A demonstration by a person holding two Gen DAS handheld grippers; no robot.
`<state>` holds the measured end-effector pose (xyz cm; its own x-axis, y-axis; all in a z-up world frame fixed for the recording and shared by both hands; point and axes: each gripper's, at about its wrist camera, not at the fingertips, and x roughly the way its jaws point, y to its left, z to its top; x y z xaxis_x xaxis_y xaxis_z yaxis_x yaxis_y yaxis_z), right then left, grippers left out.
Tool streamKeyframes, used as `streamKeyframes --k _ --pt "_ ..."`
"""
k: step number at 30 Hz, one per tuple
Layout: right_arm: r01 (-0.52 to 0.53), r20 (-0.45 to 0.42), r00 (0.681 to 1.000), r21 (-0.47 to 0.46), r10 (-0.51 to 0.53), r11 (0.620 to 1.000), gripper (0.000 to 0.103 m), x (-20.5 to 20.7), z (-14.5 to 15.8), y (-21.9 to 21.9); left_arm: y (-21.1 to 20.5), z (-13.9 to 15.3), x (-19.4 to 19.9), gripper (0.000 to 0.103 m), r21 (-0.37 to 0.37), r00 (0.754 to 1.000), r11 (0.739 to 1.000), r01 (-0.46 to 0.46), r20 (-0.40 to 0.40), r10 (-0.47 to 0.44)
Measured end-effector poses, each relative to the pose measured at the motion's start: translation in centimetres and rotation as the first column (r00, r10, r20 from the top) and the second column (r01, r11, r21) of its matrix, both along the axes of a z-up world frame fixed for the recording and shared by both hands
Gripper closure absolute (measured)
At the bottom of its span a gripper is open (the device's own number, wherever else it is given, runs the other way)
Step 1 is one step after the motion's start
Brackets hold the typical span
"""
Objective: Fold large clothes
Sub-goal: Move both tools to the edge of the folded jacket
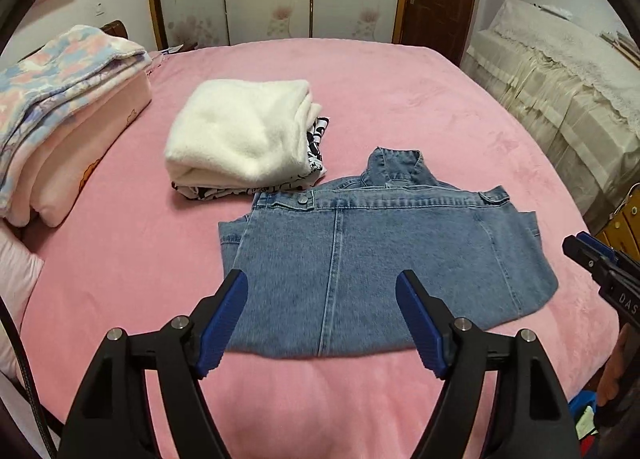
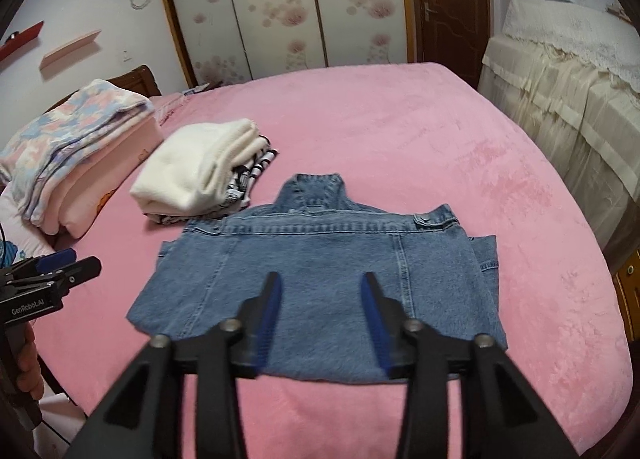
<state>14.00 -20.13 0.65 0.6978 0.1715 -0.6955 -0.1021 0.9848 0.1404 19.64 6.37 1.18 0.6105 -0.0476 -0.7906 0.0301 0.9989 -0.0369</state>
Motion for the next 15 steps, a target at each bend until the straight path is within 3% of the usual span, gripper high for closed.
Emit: streamKeyframes --k 7,15 --pt "-0.001 0.006 1.0 0.018 0.001 1.0 0.052 -2.0 -0.5 1.9 1.3 -0.4 -2.8 0.027 -0.079 0.999 0.996 -0.043 0.002 0.043" --pt "-0.01 -0.019 1.0 0.035 0.011 0.999 0.052 -3.0 -4.2 3.2 2.8 -5.2 -4.3 0.027 -0.199 0.992 0.973 -0.12 -0.061 0.11"
